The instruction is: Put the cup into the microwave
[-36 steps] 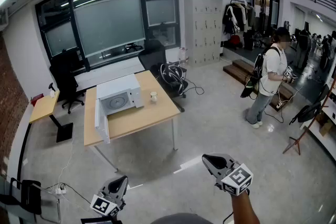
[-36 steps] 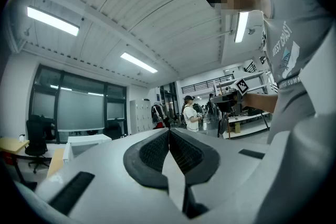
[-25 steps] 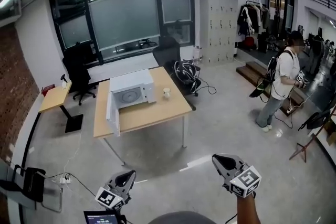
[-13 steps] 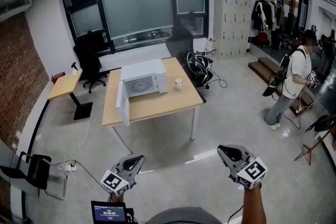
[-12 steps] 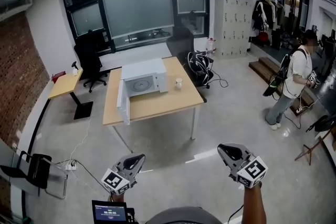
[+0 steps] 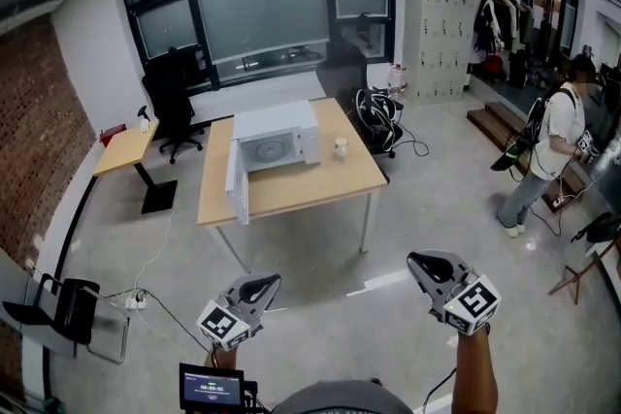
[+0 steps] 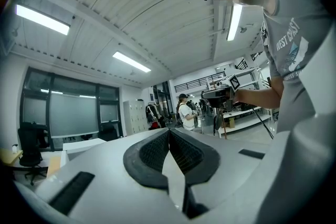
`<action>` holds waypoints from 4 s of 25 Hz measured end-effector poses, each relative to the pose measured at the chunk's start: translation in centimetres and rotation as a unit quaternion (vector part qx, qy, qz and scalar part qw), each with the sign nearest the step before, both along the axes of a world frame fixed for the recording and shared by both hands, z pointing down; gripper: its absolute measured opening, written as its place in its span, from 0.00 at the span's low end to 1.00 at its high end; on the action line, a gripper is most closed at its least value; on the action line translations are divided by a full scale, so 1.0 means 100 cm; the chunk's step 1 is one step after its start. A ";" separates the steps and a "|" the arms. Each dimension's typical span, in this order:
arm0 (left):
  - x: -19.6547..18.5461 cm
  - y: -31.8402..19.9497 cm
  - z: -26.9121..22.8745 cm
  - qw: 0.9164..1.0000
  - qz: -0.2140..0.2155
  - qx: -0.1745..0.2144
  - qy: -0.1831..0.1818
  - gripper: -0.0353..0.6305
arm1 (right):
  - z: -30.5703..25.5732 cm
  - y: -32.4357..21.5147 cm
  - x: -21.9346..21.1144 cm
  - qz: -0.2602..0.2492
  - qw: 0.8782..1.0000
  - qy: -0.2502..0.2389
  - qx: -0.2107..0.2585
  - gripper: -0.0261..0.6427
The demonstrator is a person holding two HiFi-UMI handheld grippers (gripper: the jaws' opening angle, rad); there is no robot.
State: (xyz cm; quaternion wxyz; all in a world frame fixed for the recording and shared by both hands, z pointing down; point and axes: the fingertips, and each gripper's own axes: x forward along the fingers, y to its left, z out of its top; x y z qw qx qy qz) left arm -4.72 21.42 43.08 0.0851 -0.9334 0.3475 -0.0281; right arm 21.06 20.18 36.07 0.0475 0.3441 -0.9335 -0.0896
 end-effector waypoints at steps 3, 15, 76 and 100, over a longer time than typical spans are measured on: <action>-0.011 -0.002 -0.001 1.000 0.000 0.005 0.002 0.09 | 0.003 -0.006 -0.007 0.003 1.000 -0.001 -0.001 0.07; -0.034 -0.041 0.003 1.000 0.006 0.003 0.012 0.08 | 0.005 -0.051 -0.039 0.001 1.000 -0.015 -0.008 0.07; -0.109 -0.535 0.035 0.999 -0.034 -0.035 0.001 0.09 | 0.058 -0.599 -0.148 -0.059 0.996 -0.007 -0.069 0.07; -0.132 -0.716 0.089 0.992 -0.074 -0.093 0.029 0.08 | 0.210 -0.882 -0.178 -0.029 0.982 0.028 -0.182 0.17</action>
